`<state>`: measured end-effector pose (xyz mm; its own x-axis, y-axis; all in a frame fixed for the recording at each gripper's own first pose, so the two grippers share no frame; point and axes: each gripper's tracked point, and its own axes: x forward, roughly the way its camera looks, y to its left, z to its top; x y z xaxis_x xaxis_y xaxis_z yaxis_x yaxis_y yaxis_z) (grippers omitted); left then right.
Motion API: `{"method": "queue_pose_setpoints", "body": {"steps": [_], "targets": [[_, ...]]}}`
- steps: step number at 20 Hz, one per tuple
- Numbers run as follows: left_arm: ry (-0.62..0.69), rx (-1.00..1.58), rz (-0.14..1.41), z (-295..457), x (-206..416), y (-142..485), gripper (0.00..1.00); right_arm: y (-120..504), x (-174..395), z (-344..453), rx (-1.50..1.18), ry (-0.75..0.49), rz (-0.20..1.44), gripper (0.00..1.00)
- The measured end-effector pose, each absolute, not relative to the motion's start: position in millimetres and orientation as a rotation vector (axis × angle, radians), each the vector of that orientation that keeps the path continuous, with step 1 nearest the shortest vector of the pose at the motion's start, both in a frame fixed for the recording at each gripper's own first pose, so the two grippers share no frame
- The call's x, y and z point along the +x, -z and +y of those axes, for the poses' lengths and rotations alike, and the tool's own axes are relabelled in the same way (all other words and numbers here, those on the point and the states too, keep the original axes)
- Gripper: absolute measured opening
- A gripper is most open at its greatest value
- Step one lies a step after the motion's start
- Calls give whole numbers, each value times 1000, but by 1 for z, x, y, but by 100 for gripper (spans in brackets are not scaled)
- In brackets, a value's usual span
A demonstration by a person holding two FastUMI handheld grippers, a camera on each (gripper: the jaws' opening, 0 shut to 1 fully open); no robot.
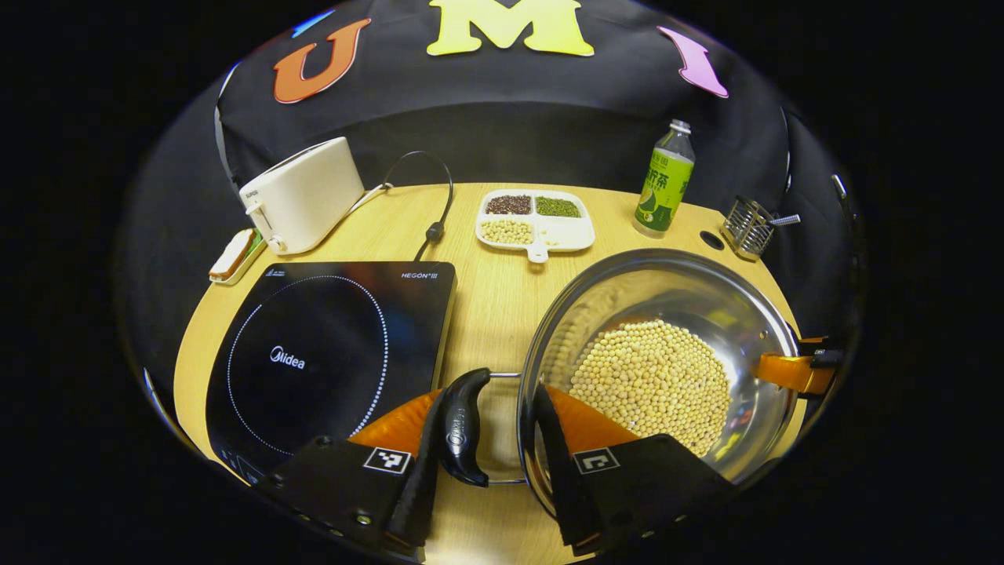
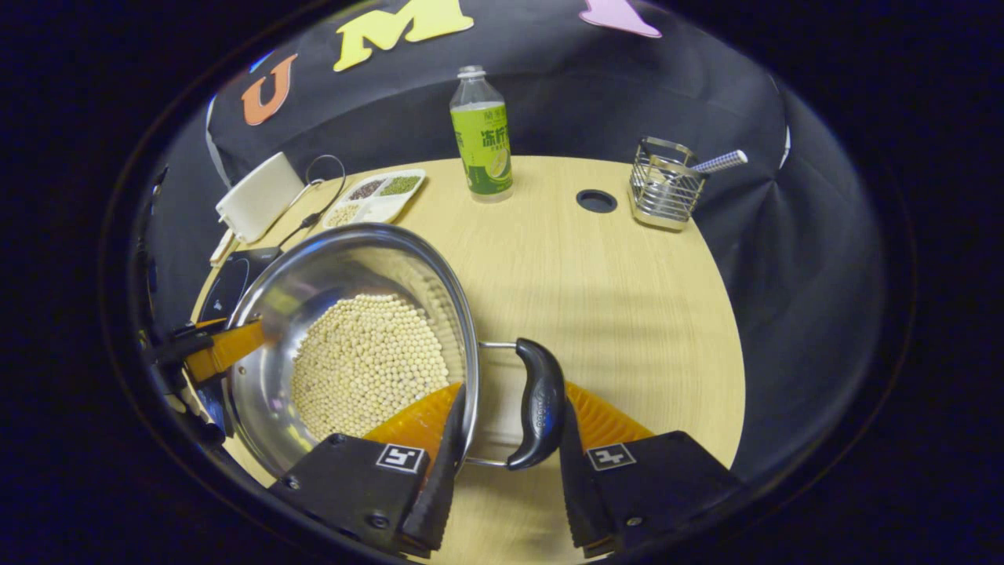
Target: First push the handle of the pot to place it horizontally, then grasp the pot with both hands and set it on the induction cooktop.
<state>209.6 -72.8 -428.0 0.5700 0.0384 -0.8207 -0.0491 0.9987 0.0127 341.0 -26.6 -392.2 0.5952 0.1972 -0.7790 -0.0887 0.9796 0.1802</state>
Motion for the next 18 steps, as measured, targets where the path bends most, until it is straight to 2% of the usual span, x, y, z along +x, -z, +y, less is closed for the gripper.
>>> {"method": "queue_pose_setpoints", "body": {"steps": [9,18], "targets": [[11,4,935,-45,192,390,60,357,290,4,155,-101,897,58],[15,16,899,25,165,359,60,329,255,77,171,-96,866,58]]}}
